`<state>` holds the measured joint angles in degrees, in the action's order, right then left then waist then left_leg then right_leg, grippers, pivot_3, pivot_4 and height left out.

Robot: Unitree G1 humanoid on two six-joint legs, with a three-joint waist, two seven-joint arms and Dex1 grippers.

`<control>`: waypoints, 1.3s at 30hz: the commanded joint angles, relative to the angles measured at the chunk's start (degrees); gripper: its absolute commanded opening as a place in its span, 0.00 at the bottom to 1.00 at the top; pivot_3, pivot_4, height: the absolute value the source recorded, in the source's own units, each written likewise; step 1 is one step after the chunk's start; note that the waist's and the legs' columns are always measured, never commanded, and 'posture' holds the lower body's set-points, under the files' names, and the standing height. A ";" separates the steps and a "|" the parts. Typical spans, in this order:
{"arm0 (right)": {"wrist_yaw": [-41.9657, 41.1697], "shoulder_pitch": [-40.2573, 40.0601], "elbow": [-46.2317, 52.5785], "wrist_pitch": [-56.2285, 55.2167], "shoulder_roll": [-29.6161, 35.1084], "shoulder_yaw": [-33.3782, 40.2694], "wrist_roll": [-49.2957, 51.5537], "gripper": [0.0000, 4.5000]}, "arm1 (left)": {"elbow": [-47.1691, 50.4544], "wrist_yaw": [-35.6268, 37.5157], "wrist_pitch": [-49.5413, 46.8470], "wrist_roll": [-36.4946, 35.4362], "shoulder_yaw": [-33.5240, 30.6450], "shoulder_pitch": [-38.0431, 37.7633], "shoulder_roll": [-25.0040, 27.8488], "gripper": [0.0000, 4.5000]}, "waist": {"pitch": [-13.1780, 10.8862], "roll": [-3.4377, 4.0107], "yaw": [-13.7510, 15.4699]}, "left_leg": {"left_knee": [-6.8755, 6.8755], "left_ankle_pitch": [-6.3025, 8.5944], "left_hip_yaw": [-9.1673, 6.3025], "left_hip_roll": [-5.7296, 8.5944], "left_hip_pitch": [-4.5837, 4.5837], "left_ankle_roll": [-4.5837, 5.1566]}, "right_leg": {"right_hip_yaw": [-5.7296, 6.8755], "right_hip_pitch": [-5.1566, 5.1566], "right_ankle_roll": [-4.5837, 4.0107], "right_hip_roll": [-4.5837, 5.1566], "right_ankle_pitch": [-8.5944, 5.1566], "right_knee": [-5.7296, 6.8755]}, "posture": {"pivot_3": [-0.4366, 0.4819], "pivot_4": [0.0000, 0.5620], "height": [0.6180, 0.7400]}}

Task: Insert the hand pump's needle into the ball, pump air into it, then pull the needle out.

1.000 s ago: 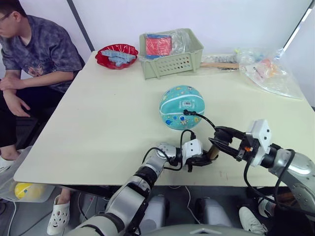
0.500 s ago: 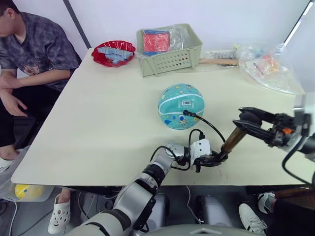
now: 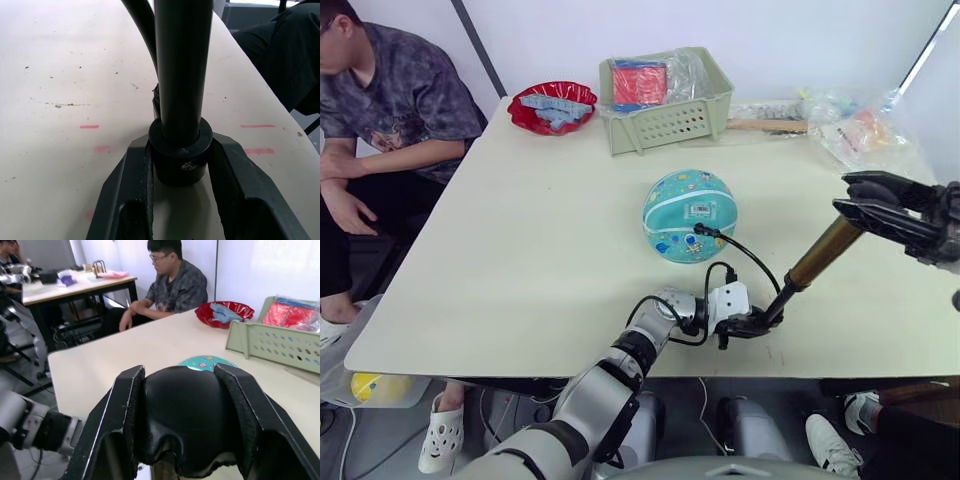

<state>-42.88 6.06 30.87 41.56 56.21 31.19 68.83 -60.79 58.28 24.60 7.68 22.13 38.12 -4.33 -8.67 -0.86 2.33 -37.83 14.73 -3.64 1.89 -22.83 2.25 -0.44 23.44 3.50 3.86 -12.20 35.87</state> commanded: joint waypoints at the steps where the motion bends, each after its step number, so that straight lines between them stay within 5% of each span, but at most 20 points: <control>1: -1.39 -4.21 1.66 -2.72 -1.89 -3.59 -7.62 0.38 | -2.11 -0.28 -0.43 2.06 1.08 -0.30 0.13 0.24 | 0.02 -0.04 -0.03 | -0.02 0.00 0.00 0.00 0.01 0.00 | 0.00 -0.01 0.00 0.00 0.00 0.00 | 0.48 0.27 0.98; 12: -2.09 -13.79 -1.56 -15.04 -11.55 -20.76 -27.93 0.38 | -2.70 -1.55 -0.50 2.83 0.90 0.28 -0.34 0.24 | 0.20 -0.22 -0.21 | -0.53 0.04 -0.05 -0.13 0.21 0.06 | 0.02 -0.34 0.38 -0.14 0.00 0.02 | 0.48 0.27 0.98; 20: -2.65 -14.94 -8.19 -23.20 -15.96 -26.22 -37.39 0.38 | -2.97 -2.35 -0.63 3.02 0.70 0.10 -0.76 0.24 | 0.26 -0.19 -0.14 | -0.55 0.04 -0.04 -0.09 0.21 0.06 | 0.00 -0.35 0.21 -0.13 0.11 0.02 | 0.48 0.27 0.98; 27: -3.54 -11.29 -4.40 -21.61 -14.39 -19.87 -31.15 0.38 | -3.75 -3.26 -1.02 3.45 0.83 0.28 -1.32 0.24 | 0.25 -0.18 -0.03 | -0.56 0.04 -0.04 -0.09 0.32 0.06 | 0.00 -0.45 0.32 -0.12 0.04 0.02 | 0.48 0.27 0.98; 39: -2.56 4.23 -3.73 -6.46 -3.17 -1.43 -6.55 0.38 | -6.74 -5.79 -2.58 5.09 1.54 3.49 -3.05 0.24 | -0.20 0.29 -0.11 | -0.57 0.08 0.06 0.07 -0.03 0.15 | -0.09 -0.20 0.31 0.05 0.21 0.00 | 0.48 0.27 0.98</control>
<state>-46.56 6.26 25.76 34.48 51.13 21.95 55.75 -64.99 52.08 23.82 10.28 22.15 42.24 -7.18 -8.87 -0.57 2.22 -38.39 14.81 -3.55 1.99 -22.90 2.41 -0.56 23.29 3.81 3.95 -11.99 35.87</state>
